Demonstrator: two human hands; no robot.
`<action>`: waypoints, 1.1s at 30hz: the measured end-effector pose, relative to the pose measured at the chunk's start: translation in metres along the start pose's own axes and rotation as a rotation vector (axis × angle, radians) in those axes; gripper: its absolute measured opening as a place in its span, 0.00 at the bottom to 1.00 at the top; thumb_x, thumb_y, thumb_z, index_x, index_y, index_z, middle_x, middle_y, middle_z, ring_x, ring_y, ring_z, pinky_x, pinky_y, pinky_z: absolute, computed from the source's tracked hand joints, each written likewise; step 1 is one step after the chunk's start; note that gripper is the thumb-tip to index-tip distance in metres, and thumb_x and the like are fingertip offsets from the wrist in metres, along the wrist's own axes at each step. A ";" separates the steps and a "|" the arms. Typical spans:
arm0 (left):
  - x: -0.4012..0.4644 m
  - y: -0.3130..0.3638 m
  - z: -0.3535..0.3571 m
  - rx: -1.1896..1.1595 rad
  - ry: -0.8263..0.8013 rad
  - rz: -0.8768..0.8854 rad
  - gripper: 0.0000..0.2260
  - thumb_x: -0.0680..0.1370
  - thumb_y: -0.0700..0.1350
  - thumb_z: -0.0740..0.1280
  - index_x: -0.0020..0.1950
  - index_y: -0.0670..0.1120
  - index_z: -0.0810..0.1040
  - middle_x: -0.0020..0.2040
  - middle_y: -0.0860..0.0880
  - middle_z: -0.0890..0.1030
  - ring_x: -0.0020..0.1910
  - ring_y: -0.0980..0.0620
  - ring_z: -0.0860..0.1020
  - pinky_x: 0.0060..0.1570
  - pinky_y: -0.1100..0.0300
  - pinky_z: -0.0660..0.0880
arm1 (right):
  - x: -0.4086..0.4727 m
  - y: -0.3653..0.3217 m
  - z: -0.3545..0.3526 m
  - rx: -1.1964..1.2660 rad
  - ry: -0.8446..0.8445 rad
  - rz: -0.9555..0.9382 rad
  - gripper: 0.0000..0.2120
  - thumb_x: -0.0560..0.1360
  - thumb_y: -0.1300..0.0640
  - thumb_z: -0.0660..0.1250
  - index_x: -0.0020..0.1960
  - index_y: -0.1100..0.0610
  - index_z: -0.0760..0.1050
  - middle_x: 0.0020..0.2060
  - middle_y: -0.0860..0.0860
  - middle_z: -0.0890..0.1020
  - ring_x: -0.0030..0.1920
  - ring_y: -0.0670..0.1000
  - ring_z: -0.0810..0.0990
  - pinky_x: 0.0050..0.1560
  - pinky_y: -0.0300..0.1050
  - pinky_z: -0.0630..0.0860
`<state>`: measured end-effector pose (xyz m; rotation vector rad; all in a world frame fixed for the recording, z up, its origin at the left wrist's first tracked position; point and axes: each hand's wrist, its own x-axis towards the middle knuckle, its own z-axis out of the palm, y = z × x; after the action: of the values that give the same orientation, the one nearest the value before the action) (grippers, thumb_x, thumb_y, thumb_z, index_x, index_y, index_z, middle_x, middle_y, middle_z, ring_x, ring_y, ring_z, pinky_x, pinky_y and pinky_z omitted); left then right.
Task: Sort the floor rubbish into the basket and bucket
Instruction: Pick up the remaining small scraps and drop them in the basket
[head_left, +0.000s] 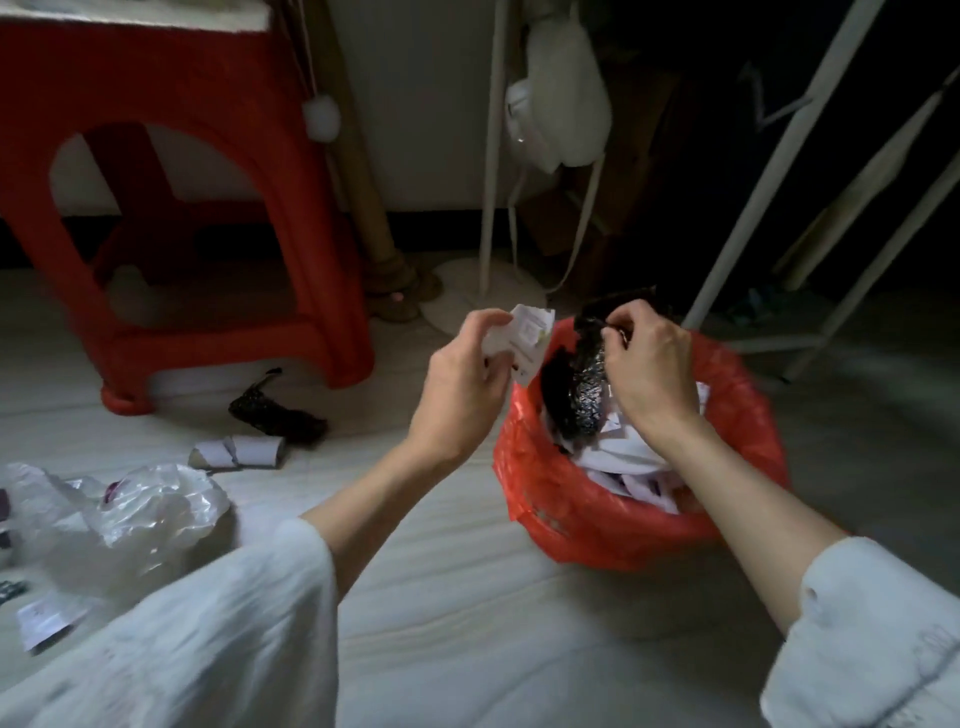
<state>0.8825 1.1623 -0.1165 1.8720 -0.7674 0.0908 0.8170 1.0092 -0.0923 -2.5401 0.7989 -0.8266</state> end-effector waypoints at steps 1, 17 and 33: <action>0.001 0.005 0.011 -0.023 -0.037 -0.027 0.14 0.75 0.35 0.64 0.60 0.44 0.73 0.46 0.42 0.81 0.39 0.49 0.78 0.43 0.55 0.74 | -0.003 0.009 -0.004 -0.024 -0.003 0.036 0.08 0.77 0.61 0.62 0.53 0.62 0.77 0.49 0.61 0.82 0.52 0.62 0.78 0.51 0.50 0.70; -0.043 -0.102 -0.030 0.431 -0.338 -0.183 0.17 0.76 0.39 0.63 0.65 0.44 0.71 0.60 0.44 0.75 0.60 0.44 0.70 0.59 0.59 0.65 | -0.043 -0.053 0.061 -0.030 -0.291 -0.192 0.13 0.78 0.58 0.57 0.61 0.58 0.72 0.57 0.56 0.78 0.60 0.58 0.72 0.57 0.50 0.65; -0.143 -0.256 -0.088 0.761 -0.918 -0.471 0.24 0.81 0.57 0.47 0.76 0.57 0.44 0.77 0.52 0.39 0.76 0.48 0.39 0.73 0.47 0.42 | -0.114 -0.080 0.251 -0.185 -1.012 -0.239 0.26 0.80 0.53 0.56 0.76 0.56 0.53 0.74 0.55 0.58 0.74 0.56 0.56 0.72 0.49 0.56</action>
<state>0.9328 1.3631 -0.3415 2.8075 -0.9285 -0.9557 0.9291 1.1785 -0.2954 -2.7285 0.2333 0.5269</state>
